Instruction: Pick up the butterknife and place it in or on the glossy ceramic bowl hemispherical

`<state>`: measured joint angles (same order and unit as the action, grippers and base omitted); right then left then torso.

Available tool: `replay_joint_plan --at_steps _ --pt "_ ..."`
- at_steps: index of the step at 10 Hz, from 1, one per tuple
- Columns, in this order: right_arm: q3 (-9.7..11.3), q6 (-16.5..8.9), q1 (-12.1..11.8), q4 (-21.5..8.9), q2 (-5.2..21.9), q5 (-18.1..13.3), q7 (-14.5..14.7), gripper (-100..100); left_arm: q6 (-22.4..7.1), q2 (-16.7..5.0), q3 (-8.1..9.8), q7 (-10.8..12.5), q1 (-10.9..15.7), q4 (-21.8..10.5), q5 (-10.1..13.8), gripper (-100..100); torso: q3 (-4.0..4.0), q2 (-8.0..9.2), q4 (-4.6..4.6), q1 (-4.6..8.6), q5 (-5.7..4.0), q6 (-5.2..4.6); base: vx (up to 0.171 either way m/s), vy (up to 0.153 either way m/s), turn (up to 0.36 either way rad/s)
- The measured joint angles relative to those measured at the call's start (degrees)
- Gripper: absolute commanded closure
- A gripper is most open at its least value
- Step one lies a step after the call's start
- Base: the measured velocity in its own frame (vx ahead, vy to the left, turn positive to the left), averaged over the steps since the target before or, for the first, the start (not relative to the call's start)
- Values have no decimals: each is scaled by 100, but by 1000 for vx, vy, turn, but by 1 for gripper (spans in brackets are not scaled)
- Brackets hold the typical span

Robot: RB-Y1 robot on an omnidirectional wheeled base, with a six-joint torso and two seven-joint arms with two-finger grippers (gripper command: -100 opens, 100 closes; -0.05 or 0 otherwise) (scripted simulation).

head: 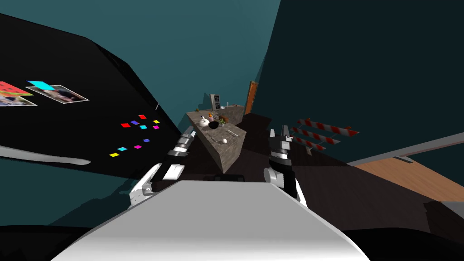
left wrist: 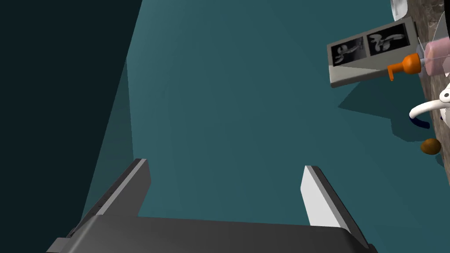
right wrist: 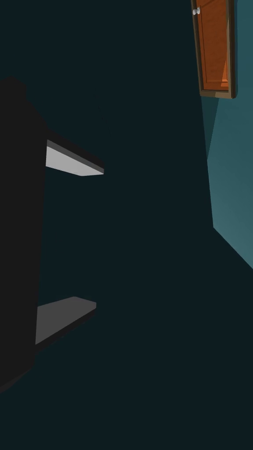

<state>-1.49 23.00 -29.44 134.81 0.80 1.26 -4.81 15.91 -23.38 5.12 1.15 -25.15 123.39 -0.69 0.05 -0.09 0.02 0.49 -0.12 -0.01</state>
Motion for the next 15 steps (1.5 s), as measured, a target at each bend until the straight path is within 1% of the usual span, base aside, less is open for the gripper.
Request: replay_joint_plan --at_steps 1,2,3,4,5,6,7,8,9,10,11,12,13,14,15 --pt "0 0 0 0 0 0 0 0 -170 -145 33 -104 32 -115 45 -100 2 -4 1 13 -2 -1 34 -136 -23" --pt "0 0 0 0 0 0 0 0 -295 -257 70 -161 4 -133 80 -100 1 -1 0 3 -2 2 47 -139 -51" --pt "0 0 0 0 0 0 0 0 -400 -415 131 -213 -31 -237 137 -100 3 -4 1 2 0 1 33 -109 -34" --pt "0 0 0 0 0 0 0 0 -523 -511 160 -250 -18 -254 167 -100 1 -1 0 -7 1 1 42 -153 -82" --pt "0 0 0 0 0 0 0 0 -665 -684 229 -293 -59 -306 230 -100 2 -3 1 5 -1 0 56 -207 -88" --pt "0 0 0 0 0 0 0 0 -826 -893 321 -351 -73 -420 323 -100 4 -6 2 21 -5 1 18 -102 85" --pt "-1 0 0 0 0 0 0 0 -950 -1013 344 -396 -54 -508 357 -100 -1 2 0 -5 -1 3 20 -65 80" --pt "-1 0 -1 0 1 0 0 0 -1068 -1178 400 -453 -134 -571 412 -100 -3 6 -1 -23 4 4 9 -58 22" --pt "-1 0 0 0 1 0 0 0 -1183 -1250 410 -501 -127 -620 433 -100 -5 9 -2 -28 6 1 -12 -32 -70" --pt "-1 0 0 0 1 0 0 0 -1256 -1269 412 -521 -129 -609 437 -100 -8 15 -3 -36 7 0 1 -70 -70" --pt "-1 0 0 0 1 0 0 0 -1375 -1410 455 -557 -165 -676 491 -100 -8 14 -3 -26 6 1 48 -111 -67" --pt "-1 0 0 0 0 0 0 0 -1473 -1465 470 -598 -183 -708 509 -100 -1 1 -1 -12 3 1 126 -174 -241" --pt "0 0 0 0 0 0 0 0 -1601 -1628 523 -640 -237 -793 574 -100 14 -26 5 9 -2 -4 159 -164 -121" --pt "0 0 -2 1 0 0 0 0 -1709 -1712 539 -670 -226 -850 605 -100 24 -41 9 12 -4 0 138 -134 -66" --pt "0 0 -1 1 0 0 0 0 -1840 -1814 565 -732 -287 -921 640 -100 23 -39 9 4 -2 1 107 -163 -115"
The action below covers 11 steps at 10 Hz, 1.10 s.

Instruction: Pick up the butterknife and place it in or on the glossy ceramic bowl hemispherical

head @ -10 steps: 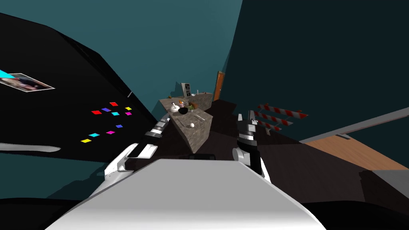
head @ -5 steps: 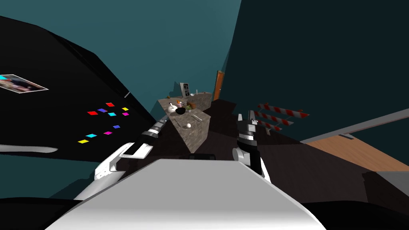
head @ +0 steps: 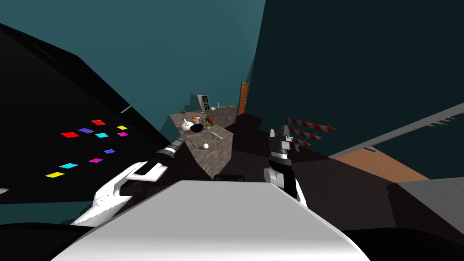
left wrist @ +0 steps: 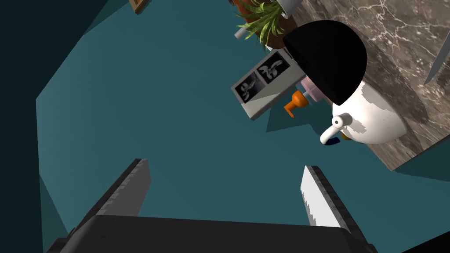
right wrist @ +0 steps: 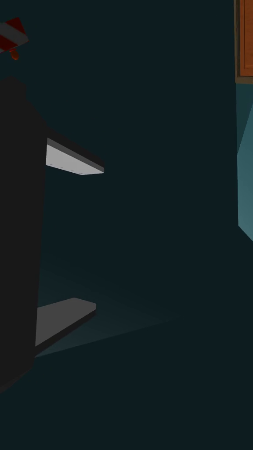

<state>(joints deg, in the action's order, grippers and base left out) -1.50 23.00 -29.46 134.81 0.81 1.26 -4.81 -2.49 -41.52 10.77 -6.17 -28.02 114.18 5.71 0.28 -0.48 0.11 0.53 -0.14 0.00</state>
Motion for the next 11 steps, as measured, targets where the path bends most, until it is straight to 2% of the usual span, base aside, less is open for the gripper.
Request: replay_joint_plan --at_steps 1,3,4,8,9,10,11 --pt "0 0 0 0 0 0 0 0 -147 -176 83 -58 -139 -65 89 -100 -5 10 -2 7 -1 0 73 -118 -31" --pt "0 0 1 0 0 0 0 0 -449 -434 135 -132 -185 -222 184 -100 -11 18 -5 -15 3 0 110 -108 -96" --pt "0 0 0 0 0 0 0 0 -532 -581 156 -201 -267 -430 239 -100 -7 12 -3 -10 3 0 86 -104 -36" --pt "0 0 1 0 0 0 0 0 -1110 -980 204 -323 -362 -693 409 -100 -17 29 -7 -16 4 1 88 -94 -73" --pt "0 0 0 0 0 0 0 0 -1299 -1120 248 -357 -484 -759 480 -100 -11 17 -4 -14 3 1 159 -105 -105" --pt "0 0 0 0 0 0 0 0 -1401 -1270 226 -404 -535 -1025 554 -100 -2 3 -1 -14 4 1 111 -67 -23" --pt "-1 0 0 0 1 0 0 0 -1508 -1332 240 -426 -579 -1054 585 -100 -7 13 -3 -24 4 2 79 -60 -76"
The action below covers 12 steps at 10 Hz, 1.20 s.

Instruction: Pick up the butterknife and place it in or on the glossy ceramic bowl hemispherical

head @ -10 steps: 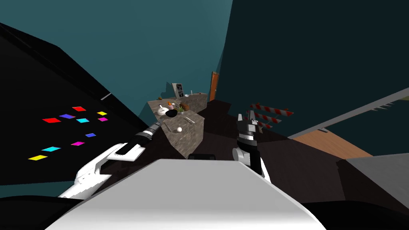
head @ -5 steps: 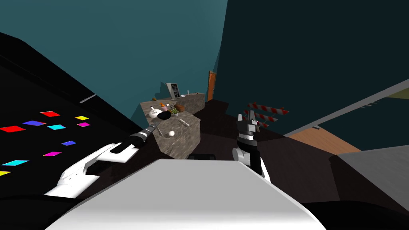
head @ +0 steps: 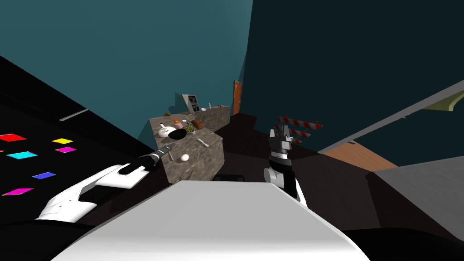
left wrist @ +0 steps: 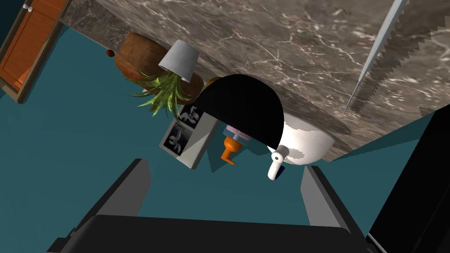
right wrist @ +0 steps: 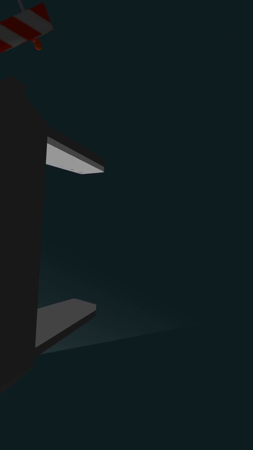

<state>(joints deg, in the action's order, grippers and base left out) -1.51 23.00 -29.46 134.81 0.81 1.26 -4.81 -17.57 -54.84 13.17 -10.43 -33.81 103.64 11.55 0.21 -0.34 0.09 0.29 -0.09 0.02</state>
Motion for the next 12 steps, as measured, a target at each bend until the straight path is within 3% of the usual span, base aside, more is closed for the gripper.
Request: replay_joint_plan --at_steps 1,4,6,8,10,12 --pt "0 0 1 0 0 0 0 0 -156 1 8 -37 -72 -10 -17 -100 -7 11 -3 -3 2 -1 102 -63 -101" --pt "0 0 0 0 0 0 0 0 -541 -401 10 -91 -353 -436 232 -100 4 -8 2 -11 3 -1 142 -44 -79" --pt "0 0 0 0 0 0 0 0 -757 -521 -46 -131 -519 -684 310 -100 2 -4 1 -14 4 0 127 -33 -65" --pt "0 0 0 0 0 0 0 0 -1079 -538 -59 -131 -726 -726 310 -100 -5 9 -2 -19 5 1 81 -11 -40" --pt "-1 0 1 0 1 0 0 0 -1084 -613 -154 -146 -741 -993 389 -100 -15 25 -6 -29 8 1 65 9 -45" --pt "-1 0 0 0 1 0 0 0 -1194 -641 -220 -137 -954 -1171 464 -100 -5 7 -2 -31 9 1 131 15 -61"
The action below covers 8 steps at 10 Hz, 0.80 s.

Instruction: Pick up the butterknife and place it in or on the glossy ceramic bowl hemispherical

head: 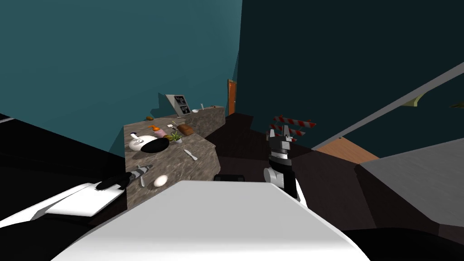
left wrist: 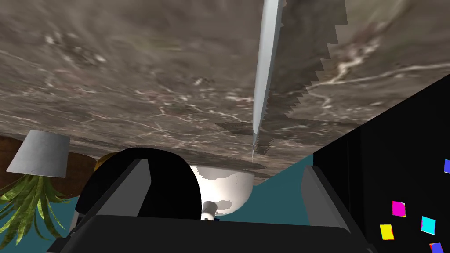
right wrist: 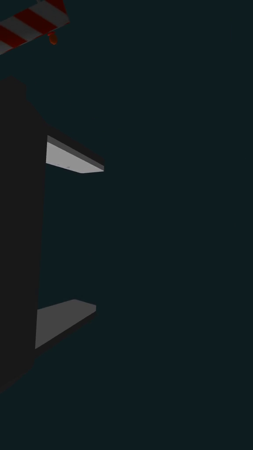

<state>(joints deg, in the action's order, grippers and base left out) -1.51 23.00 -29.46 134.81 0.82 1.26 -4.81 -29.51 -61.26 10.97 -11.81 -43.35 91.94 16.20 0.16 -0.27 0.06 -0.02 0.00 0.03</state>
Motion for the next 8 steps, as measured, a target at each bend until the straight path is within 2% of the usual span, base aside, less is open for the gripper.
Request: replay_joint_plan --at_steps 2,3,4,7,8 --pt "0 0 1 0 0 0 0 0 -140 2 -40 25 -185 -54 47 -100 -12 23 -4 5 -2 2 12 -2 5" --pt "0 0 1 0 0 0 0 0 -151 6 -42 29 -194 -55 45 0 -20 35 -8 6 -3 0 0 0 0" --pt "0 0 1 0 0 0 0 0 -150 6 -42 29 -193 -55 46 -100 -23 40 -9 6 -3 0 -14 15 -46" --pt "0 0 2 0 0 0 0 0 -25 214 -162 -5 -17 -366 -102 -100 -28 50 -11 -3 0 0 -15 16 -50" --pt "0 0 1 0 0 0 0 0 -9 222 -167 -8 -13 -380 -108 100 -27 47 -11 2 -2 0 0 0 0"
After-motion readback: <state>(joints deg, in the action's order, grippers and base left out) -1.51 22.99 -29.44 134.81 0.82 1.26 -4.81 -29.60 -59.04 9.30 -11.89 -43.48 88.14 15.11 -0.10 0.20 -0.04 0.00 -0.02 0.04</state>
